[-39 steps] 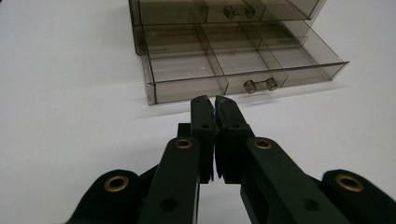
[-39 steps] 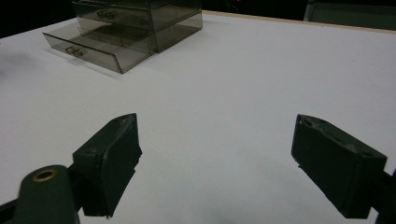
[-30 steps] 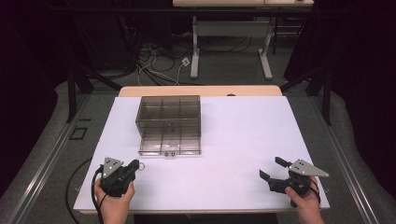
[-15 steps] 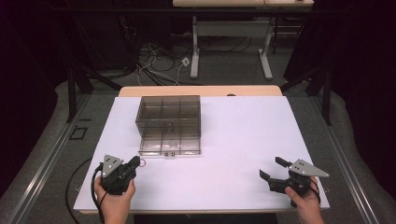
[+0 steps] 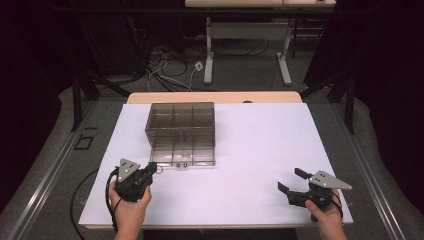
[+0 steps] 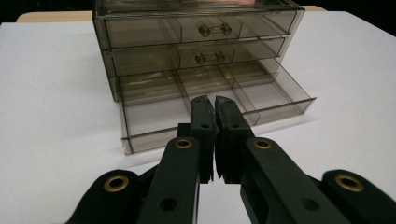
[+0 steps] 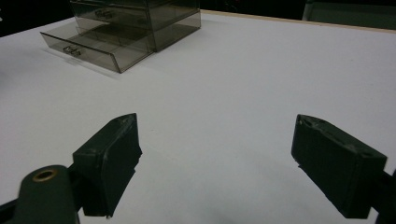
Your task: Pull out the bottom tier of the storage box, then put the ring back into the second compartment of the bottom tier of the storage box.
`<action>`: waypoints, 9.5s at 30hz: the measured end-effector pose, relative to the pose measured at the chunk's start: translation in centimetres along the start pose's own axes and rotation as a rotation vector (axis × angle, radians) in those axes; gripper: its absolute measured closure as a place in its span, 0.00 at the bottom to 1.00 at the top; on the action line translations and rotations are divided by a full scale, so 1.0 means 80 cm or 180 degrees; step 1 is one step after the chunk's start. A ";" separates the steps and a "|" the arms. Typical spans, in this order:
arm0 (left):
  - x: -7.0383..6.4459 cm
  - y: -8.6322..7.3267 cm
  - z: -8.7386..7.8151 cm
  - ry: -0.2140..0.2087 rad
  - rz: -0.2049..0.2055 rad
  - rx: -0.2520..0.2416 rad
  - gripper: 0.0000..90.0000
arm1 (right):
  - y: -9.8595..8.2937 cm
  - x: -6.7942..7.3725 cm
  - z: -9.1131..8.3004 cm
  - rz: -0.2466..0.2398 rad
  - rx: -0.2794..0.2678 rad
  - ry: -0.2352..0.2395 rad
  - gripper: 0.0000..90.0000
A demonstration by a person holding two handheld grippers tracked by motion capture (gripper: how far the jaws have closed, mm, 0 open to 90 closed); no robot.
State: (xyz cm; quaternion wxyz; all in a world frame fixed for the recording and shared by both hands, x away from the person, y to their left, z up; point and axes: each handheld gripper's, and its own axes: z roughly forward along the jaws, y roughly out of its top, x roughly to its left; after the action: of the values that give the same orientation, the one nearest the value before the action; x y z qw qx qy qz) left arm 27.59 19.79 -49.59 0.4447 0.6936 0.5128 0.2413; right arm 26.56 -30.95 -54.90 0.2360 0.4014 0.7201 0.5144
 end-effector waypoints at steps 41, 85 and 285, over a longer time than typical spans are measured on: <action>-0.024 0.051 0.064 -0.0173 0.0023 -0.0006 0.97 | -0.001 -0.001 0.000 0.0017 0.0014 0.0003 0.16; -0.033 0.031 0.129 -0.0085 0.0060 0.0214 0.97 | -0.002 -0.001 0.002 0.0028 0.0038 0.0015 0.16; -0.001 -0.041 0.072 -0.0065 -0.0274 0.0635 0.97 | 0.001 0.004 0.004 -0.0051 0.0045 0.0062 0.16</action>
State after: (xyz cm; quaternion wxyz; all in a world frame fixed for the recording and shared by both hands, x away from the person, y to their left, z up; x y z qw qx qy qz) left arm 30.48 17.84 -55.20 0.3886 0.7142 0.5590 0.1626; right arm 26.65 -30.54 -54.93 0.2303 0.3922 0.7292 0.5112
